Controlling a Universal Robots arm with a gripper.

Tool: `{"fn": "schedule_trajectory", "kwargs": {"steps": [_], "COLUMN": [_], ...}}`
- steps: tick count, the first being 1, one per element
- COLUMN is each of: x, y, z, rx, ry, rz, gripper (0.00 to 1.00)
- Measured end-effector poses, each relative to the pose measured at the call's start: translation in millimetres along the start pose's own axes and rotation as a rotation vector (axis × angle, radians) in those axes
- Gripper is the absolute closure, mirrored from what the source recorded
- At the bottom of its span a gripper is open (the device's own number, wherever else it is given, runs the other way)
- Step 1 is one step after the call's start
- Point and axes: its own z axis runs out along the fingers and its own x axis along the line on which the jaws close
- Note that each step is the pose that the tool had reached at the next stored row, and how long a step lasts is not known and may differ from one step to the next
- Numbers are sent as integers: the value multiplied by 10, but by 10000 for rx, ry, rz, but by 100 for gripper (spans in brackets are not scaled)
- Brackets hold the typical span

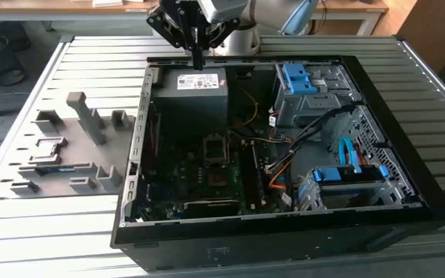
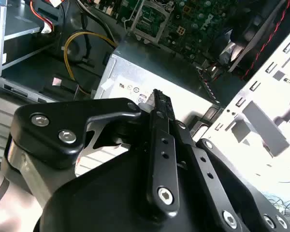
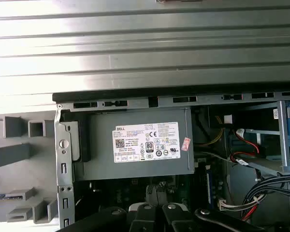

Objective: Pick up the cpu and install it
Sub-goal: 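Reach for the cpu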

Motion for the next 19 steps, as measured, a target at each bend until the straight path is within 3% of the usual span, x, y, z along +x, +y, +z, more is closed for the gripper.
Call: {"fn": "schedule_trajectory", "kwargs": {"steps": [6,9,19], "x": [0,42,437], "y": [0,-3,-33], "z": [0,-2,-12], "rx": [0,1,-1], "ry": [0,0,-15], "rz": [0,1,0], "gripper": [90,90,90]}}
